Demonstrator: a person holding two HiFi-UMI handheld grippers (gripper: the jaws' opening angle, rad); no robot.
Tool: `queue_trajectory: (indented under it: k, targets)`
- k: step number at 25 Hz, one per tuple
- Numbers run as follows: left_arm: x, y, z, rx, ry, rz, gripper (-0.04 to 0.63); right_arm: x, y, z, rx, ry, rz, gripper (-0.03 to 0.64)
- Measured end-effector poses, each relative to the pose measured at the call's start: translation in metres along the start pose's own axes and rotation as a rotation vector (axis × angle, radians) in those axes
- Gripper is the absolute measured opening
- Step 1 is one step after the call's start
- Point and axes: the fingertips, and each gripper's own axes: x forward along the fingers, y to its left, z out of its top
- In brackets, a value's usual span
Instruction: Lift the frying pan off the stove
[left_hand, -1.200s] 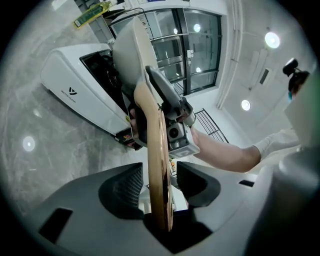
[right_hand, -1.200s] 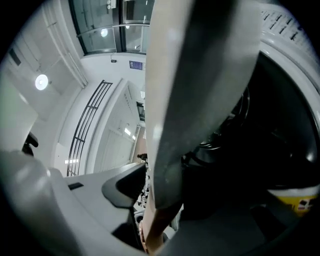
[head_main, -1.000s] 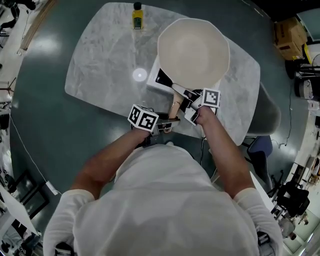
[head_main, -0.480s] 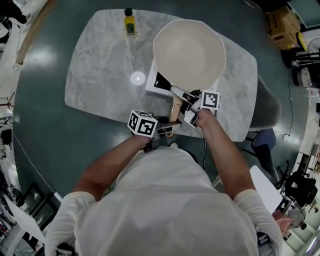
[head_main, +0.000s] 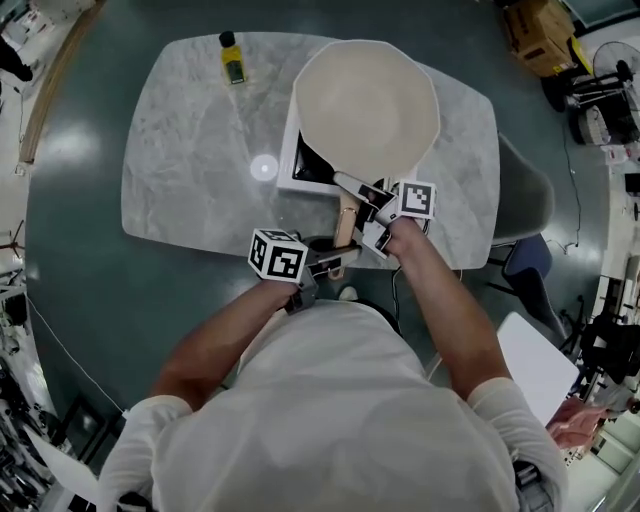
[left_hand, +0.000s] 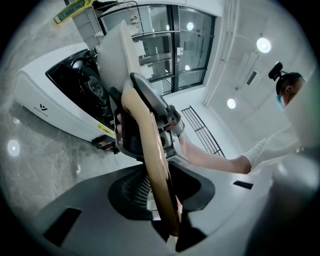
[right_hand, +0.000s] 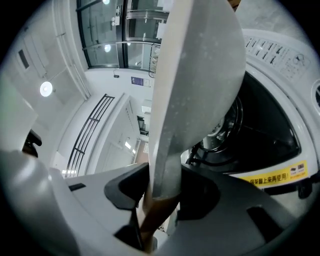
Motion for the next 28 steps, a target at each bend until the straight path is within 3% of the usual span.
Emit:
queue_trajectory:
  k: [7,17,28]
  targets:
    - [0.026,-0.035,-0.006,0.042,0.077,-0.029,0.114,-0.048,0.024,0.011,-0.013,-0.101,0.034,0.170]
    - [0.103,-0.086,-0.041,0.053,0.185,-0.099,0.115,-0.163,0.034,0.017,-0.002,-0.228,-0.021,0.170]
    - [0.173,-0.148,-0.088,0.061,0.184,-0.111,0.117,-0.265,0.057,0.000,0.000,-0.250,0.011,0.170]
